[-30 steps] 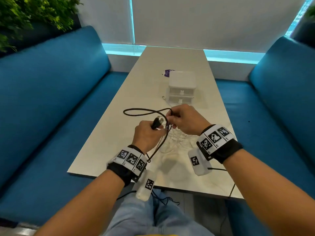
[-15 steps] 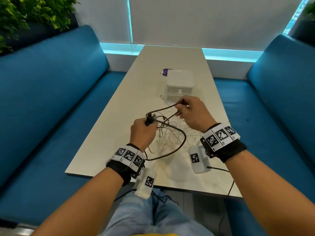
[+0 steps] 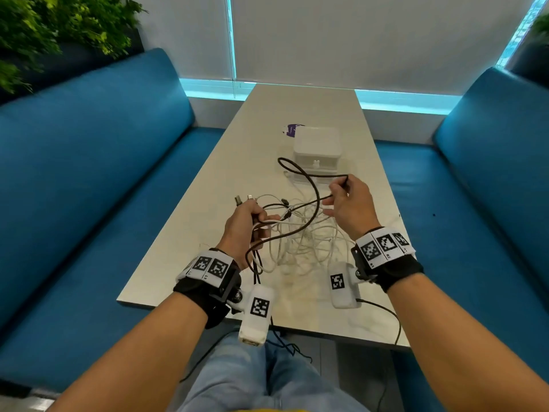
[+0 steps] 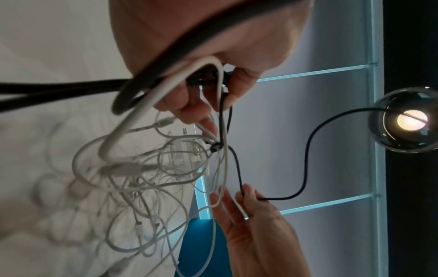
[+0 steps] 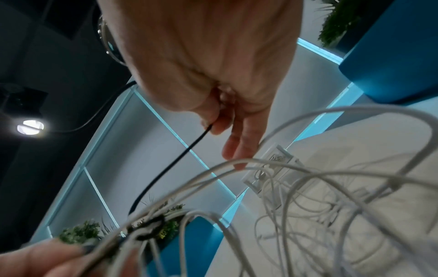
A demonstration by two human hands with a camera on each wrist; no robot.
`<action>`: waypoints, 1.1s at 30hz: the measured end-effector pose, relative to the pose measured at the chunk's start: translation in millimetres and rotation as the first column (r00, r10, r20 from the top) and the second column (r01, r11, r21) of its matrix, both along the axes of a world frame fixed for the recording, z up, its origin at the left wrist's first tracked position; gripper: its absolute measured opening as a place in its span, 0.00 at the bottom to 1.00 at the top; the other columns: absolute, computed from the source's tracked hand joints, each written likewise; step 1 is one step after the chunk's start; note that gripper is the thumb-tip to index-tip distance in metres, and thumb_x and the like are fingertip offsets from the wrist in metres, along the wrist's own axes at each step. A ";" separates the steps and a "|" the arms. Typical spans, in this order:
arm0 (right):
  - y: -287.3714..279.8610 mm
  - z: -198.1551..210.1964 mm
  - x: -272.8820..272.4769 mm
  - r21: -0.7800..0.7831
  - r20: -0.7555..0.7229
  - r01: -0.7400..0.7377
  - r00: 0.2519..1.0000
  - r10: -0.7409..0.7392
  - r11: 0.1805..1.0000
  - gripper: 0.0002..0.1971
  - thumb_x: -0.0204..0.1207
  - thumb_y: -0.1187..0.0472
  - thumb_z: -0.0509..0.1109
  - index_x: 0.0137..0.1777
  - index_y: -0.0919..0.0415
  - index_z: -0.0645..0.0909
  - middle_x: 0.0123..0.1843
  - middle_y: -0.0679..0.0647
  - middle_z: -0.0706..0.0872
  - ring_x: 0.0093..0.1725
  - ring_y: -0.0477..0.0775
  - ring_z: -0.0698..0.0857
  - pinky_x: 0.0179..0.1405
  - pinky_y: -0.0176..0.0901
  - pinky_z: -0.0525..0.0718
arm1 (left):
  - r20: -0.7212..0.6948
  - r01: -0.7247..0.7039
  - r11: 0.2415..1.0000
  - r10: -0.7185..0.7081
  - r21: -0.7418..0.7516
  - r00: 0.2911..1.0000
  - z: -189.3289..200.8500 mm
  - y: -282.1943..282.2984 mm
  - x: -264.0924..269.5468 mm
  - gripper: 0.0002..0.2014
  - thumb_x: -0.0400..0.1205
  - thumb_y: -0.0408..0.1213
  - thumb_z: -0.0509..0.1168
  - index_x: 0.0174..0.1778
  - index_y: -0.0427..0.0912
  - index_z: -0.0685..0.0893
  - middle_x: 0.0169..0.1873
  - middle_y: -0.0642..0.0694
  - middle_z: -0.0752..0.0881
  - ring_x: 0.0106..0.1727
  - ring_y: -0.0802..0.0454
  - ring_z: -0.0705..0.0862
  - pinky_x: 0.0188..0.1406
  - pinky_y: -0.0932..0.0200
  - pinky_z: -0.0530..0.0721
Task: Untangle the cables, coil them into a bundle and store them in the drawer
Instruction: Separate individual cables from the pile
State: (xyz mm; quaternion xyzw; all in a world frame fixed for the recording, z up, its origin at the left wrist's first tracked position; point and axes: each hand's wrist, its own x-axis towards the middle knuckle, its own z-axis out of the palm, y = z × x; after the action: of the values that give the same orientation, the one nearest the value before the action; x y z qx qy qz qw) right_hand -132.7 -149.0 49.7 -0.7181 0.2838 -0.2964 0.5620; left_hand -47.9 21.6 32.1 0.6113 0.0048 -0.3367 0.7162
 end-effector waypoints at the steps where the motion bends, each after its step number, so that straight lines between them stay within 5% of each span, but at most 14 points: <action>1: 3.4 0.5 0.5 -0.025 0.011 -0.035 0.999 0.035 0.999 0.08 0.83 0.67 0.62 0.42 0.58 0.76 0.37 0.52 0.80 0.36 0.53 0.84 0.42 0.61 0.86 | 0.003 0.020 1.000 -0.020 -0.007 1.000 -1.5 0.0 0.7 0.09 0.73 0.36 0.58 0.27 0.45 0.69 0.45 0.41 0.92 0.26 0.53 0.79 0.13 0.69 0.62; 3: 9.0 0.2 -1.0 -0.106 -0.031 -0.174 0.985 0.171 0.979 0.05 0.79 0.62 0.71 0.51 0.60 0.79 0.37 0.52 0.83 0.37 0.50 0.85 0.42 0.50 0.83 | -0.024 0.045 0.999 -0.046 -0.028 0.999 -3.4 1.1 0.7 0.08 0.71 0.36 0.60 0.27 0.46 0.68 0.50 0.39 0.91 0.35 0.49 0.87 0.17 0.65 0.62; 5: 10.0 -4.3 -4.3 -0.167 -0.157 -0.349 0.933 0.325 0.922 0.18 0.71 0.56 0.79 0.58 0.56 0.79 0.41 0.52 0.87 0.44 0.48 0.87 0.48 0.40 0.82 | -0.078 0.069 0.994 -0.076 -0.088 0.994 -3.9 2.2 0.5 0.09 0.73 0.36 0.60 0.28 0.46 0.68 0.50 0.39 0.91 0.45 0.43 0.88 0.21 0.63 0.58; 7: 11.8 -10.4 -7.8 -0.223 -0.281 -0.451 0.879 0.386 0.864 0.24 0.67 0.55 0.81 0.61 0.52 0.78 0.46 0.48 0.88 0.52 0.45 0.86 0.53 0.39 0.80 | -0.131 0.108 0.982 -0.129 -0.157 0.983 -3.3 3.4 -0.4 0.11 0.77 0.37 0.59 0.28 0.46 0.69 0.49 0.38 0.89 0.50 0.39 0.88 0.18 0.63 0.53; 12: 16.1 -18.4 -12.1 -0.344 -0.304 -0.374 0.912 0.275 0.861 0.17 0.70 0.62 0.77 0.53 0.49 0.74 0.46 0.46 0.87 0.51 0.44 0.85 0.46 0.37 0.77 | -0.215 0.185 0.950 -0.241 -0.251 0.946 -2.6 1.8 -4.6 0.13 0.81 0.38 0.56 0.30 0.44 0.70 0.56 0.29 0.85 0.62 0.31 0.83 0.14 0.64 0.54; 15: 17.9 -19.0 -11.9 -0.301 -0.265 -0.338 0.928 0.262 0.892 0.17 0.71 0.63 0.77 0.51 0.50 0.71 0.45 0.48 0.88 0.49 0.45 0.86 0.42 0.33 0.78 | -0.202 0.203 0.946 -0.256 -0.252 0.945 -2.6 -0.7 -5.3 0.13 0.82 0.38 0.57 0.30 0.43 0.71 0.59 0.29 0.84 0.63 0.31 0.82 0.13 0.65 0.56; 18: 13.4 -19.5 -10.7 -0.197 -0.190 -0.276 0.952 0.240 0.941 0.15 0.71 0.65 0.77 0.45 0.50 0.72 0.39 0.49 0.89 0.41 0.51 0.87 0.39 0.42 0.81 | -0.184 0.204 0.951 -0.249 -0.232 0.951 -3.3 -1.4 -6.3 0.12 0.82 0.36 0.58 0.31 0.43 0.72 0.60 0.31 0.85 0.65 0.32 0.83 0.11 0.65 0.58; 21: 8.5 -17.6 -11.6 -0.147 -0.198 -0.329 0.934 0.298 0.933 0.15 0.74 0.67 0.74 0.43 0.50 0.70 0.38 0.53 0.88 0.32 0.51 0.81 0.30 0.41 0.75 | -0.105 0.158 0.973 -0.177 -0.167 0.979 -0.9 -3.1 -10.0 0.12 0.83 0.37 0.60 0.32 0.44 0.74 0.53 0.37 0.90 0.60 0.36 0.87 0.11 0.66 0.58; 24: 5.1 -14.0 -14.6 -0.252 -0.351 -0.455 0.865 0.358 0.854 0.14 0.76 0.66 0.69 0.47 0.48 0.68 0.37 0.52 0.84 0.34 0.51 0.80 0.36 0.42 0.77 | -0.020 0.075 0.992 -0.077 -0.098 0.997 -0.7 -5.3 -14.1 0.13 0.84 0.39 0.62 0.33 0.44 0.76 0.38 0.45 0.90 0.45 0.45 0.90 0.12 0.66 0.58; 29: -2.5 -13.3 -18.6 -0.476 -0.491 -0.505 0.832 0.258 0.720 0.17 0.71 0.68 0.67 0.50 0.50 0.66 0.32 0.50 0.76 0.32 0.51 0.73 0.34 0.47 0.73 | 0.091 0.057 0.998 -0.053 -0.033 0.994 -2.9 -14.2 -23.1 0.14 0.86 0.38 0.62 0.34 0.40 0.79 0.22 0.47 0.79 0.31 0.53 0.84 0.16 0.65 0.60; 33: -7.8 -17.3 -21.3 -0.522 -0.433 -0.430 0.878 0.206 0.737 0.16 0.71 0.70 0.65 0.49 0.50 0.67 0.30 0.48 0.75 0.31 0.52 0.73 0.35 0.50 0.75 | 0.190 0.114 0.977 -0.149 0.182 0.970 0.6 -16.6 -21.7 0.12 0.85 0.39 0.63 0.36 0.39 0.82 0.22 0.50 0.69 0.21 0.56 0.69 0.19 0.65 0.61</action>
State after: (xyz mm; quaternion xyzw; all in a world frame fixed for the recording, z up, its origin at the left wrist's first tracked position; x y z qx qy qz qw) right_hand -154.0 -156.8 32.4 -0.9376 0.1396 -0.1375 0.2872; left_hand -69.5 5.0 32.7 0.7001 -0.0802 -0.3179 0.6343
